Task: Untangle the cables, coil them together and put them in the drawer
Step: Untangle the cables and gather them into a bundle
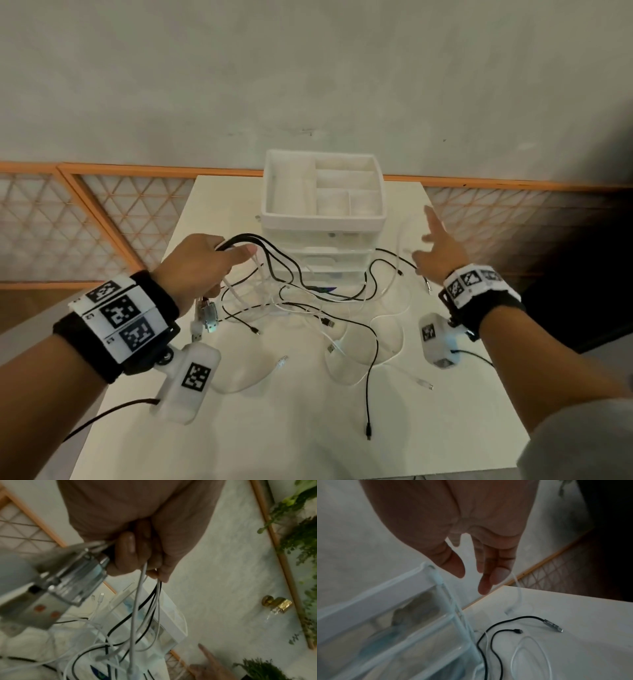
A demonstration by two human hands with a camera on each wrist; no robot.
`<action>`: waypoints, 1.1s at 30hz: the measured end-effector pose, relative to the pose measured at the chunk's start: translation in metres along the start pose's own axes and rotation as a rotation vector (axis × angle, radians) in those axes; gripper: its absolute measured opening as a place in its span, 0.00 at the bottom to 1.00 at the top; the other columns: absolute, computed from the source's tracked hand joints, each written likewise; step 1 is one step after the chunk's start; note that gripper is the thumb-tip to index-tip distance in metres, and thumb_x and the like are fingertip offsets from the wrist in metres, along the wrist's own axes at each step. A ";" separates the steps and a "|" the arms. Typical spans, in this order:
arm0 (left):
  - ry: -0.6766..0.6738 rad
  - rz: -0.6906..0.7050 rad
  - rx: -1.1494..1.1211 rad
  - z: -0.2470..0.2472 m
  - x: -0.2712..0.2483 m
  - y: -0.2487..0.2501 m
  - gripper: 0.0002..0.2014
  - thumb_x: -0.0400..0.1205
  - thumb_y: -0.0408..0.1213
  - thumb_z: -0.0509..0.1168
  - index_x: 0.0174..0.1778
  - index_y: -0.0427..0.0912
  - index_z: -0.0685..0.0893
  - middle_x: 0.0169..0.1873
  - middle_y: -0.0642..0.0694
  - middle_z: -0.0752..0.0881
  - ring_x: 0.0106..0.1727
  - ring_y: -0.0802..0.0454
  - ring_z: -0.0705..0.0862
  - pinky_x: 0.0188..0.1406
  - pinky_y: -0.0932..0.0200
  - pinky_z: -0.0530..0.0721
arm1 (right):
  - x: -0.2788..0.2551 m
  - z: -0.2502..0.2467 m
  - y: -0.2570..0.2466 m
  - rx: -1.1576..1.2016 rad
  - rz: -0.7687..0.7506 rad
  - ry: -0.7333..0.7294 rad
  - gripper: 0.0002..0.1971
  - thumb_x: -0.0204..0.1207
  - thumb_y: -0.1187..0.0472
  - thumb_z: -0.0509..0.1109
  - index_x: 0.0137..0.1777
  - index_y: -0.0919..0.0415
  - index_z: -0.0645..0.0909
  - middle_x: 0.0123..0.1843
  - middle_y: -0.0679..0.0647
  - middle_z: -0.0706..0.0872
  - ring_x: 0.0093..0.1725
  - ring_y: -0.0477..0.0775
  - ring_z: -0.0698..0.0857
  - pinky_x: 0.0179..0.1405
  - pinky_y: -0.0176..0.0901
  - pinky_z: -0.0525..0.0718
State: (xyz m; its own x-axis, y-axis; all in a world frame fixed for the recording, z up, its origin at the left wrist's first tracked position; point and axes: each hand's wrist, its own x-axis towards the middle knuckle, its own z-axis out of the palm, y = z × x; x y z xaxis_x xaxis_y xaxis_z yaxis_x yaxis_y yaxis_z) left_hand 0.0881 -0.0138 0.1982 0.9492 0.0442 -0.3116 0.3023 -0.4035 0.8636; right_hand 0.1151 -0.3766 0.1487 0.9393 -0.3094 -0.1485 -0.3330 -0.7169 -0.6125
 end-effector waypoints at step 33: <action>-0.393 0.464 0.373 0.033 -0.029 0.010 0.17 0.83 0.50 0.67 0.38 0.40 0.87 0.21 0.56 0.79 0.19 0.63 0.75 0.22 0.72 0.73 | -0.106 0.093 -0.079 0.023 -0.501 -0.345 0.14 0.72 0.43 0.76 0.55 0.45 0.84 0.46 0.44 0.88 0.48 0.47 0.86 0.51 0.44 0.82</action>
State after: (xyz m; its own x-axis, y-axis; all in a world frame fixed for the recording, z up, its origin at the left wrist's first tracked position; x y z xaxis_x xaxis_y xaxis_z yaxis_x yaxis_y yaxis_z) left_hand 0.0603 -0.0496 0.2029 0.8495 -0.5125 -0.1248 -0.2425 -0.5896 0.7705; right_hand 0.0491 -0.2293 0.1409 0.9553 0.2850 -0.0782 0.1548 -0.7079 -0.6892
